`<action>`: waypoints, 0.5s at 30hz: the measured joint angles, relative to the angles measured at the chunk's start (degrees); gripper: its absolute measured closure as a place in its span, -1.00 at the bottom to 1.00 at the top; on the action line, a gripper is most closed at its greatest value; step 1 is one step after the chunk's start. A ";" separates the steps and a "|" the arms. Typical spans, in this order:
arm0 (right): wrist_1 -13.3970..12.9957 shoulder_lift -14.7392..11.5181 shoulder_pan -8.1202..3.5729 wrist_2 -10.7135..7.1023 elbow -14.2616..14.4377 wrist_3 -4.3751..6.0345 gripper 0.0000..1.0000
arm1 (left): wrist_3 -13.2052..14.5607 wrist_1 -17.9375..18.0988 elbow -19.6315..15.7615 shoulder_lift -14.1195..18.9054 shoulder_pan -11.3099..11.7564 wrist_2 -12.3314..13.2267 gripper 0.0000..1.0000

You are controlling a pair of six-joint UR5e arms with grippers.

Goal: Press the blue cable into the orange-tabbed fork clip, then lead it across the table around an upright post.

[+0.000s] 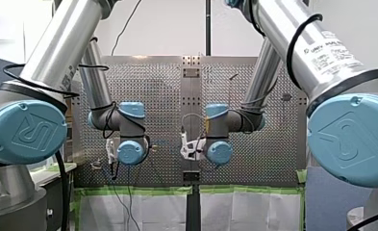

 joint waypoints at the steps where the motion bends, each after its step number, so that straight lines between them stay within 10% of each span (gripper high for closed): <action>1: 0.13 0.44 0.00 0.00 -0.01 0.00 1.00 | 0.00 0.00 0.00 0.00 0.00 0.00 1.00; 15: 0.41 1.82 0.02 0.00 -0.03 0.00 1.00 | -0.04 0.04 -0.06 -0.05 0.05 0.03 1.00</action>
